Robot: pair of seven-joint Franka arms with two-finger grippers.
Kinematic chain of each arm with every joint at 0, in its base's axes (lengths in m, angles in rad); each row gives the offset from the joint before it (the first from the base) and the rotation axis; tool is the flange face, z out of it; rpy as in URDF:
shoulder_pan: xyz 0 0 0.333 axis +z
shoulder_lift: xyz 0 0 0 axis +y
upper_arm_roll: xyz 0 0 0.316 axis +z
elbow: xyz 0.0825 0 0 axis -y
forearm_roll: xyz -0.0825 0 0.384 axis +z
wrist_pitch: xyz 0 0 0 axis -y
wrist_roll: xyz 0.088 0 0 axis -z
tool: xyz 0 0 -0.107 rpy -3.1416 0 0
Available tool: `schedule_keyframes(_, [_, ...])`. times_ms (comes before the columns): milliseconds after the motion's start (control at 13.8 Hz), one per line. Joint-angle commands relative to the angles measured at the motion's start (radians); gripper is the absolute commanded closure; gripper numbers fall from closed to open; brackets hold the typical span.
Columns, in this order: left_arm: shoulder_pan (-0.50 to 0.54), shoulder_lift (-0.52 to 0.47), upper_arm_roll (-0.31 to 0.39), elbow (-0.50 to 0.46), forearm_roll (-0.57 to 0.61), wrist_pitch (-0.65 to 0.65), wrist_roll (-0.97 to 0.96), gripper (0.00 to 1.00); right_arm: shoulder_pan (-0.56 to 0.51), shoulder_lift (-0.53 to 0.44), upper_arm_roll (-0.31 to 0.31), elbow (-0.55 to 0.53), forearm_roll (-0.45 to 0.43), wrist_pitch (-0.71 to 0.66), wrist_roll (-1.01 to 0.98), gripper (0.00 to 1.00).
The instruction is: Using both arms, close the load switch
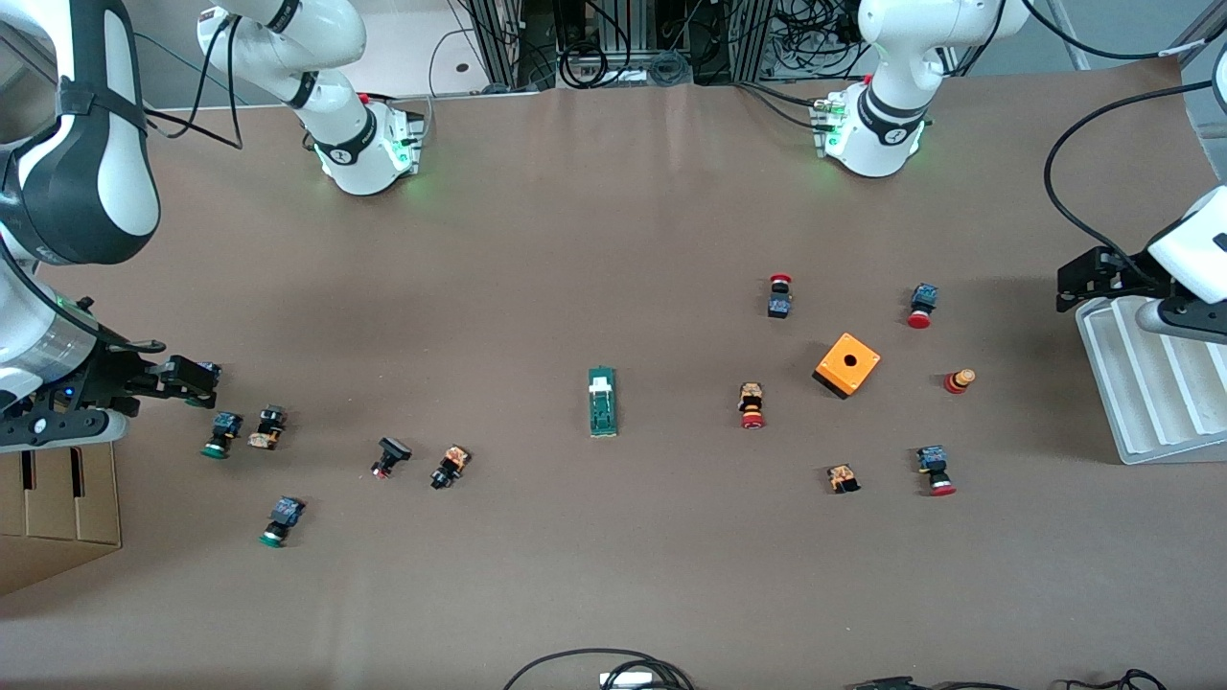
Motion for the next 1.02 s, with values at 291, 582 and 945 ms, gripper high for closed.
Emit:
schedule_keyframes(291, [-0.002,0.017,-0.002,0.031,-0.003,-0.028,0.013,0.0,0.0,0.011,-0.001,0.021,0.02,-0.009,-0.009,0.0])
schedule_keyframes(582, [-0.005,0.017,-0.007,0.029,0.0,-0.089,0.015,0.0,0.0,0.011,-0.001,0.021,0.02,-0.01,-0.009,0.0])
schedule_keyframes(945, [-0.092,0.019,-0.013,0.061,-0.049,-0.088,-0.005,0.0,0.0,0.011,-0.001,0.021,0.02,-0.009,-0.01,0.0])
